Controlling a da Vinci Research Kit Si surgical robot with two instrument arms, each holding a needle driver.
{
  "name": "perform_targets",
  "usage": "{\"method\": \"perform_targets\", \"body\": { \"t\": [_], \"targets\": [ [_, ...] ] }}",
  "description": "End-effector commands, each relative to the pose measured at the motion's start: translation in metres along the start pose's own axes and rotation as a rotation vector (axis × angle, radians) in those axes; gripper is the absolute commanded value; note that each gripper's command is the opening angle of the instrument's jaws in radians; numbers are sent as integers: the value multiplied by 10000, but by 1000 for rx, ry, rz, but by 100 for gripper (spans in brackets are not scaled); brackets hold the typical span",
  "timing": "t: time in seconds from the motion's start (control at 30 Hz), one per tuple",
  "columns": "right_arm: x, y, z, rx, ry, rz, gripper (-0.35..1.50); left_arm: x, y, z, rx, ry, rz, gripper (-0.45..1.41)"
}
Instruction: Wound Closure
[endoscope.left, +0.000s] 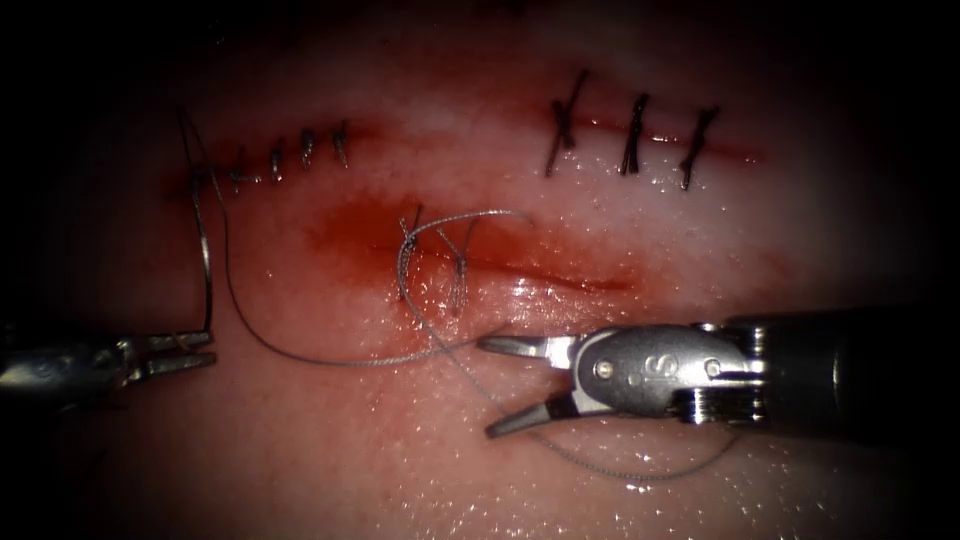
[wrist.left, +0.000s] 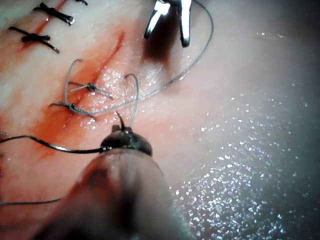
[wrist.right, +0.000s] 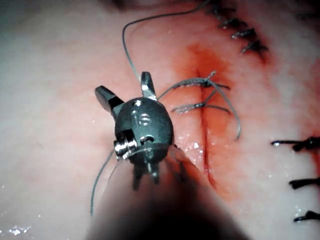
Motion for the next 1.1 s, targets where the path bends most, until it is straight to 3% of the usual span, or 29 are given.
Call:
{"method": "perform_targets", "body": {
  "t": [0.03,0.2,0.43,0.47,0.5,0.53,0.57,0.67,0.83,1.1],
  "targets": [
    [-19,7,9,-13,-9,-6,76,-3,6,10,0,-2,0,-45],
    [-58,28,34,-68,-28,-31,89,-1,6,15,10,-6,9,-45],
    [-91,32,68,-66,-55,-65,81,1,5,19,7,-3,18,-45],
    [-93,30,70,-62,-62,-68,72,1,5,19,7,-3,17,-45],
    [-95,28,72,-51,-73,-72,37,1,5,19,7,-4,17,-45],
    [-96,26,71,-34,-86,-75,-13,1,5,19,7,-4,17,-45],
    [-97,25,69,-12,-98,-100,-35,1,5,19,8,-4,17,-45],
    [-96,23,62,-13,-165,-132,-35,1,5,19,5,-3,17,-45],
    [-87,12,54,-2,-174,-126,-35,1,6,18,6,-3,16,-45],
    [-35,-54,39,120,-156,-94,-35,1,7,18,7,-4,16,-45]
  ]
}}
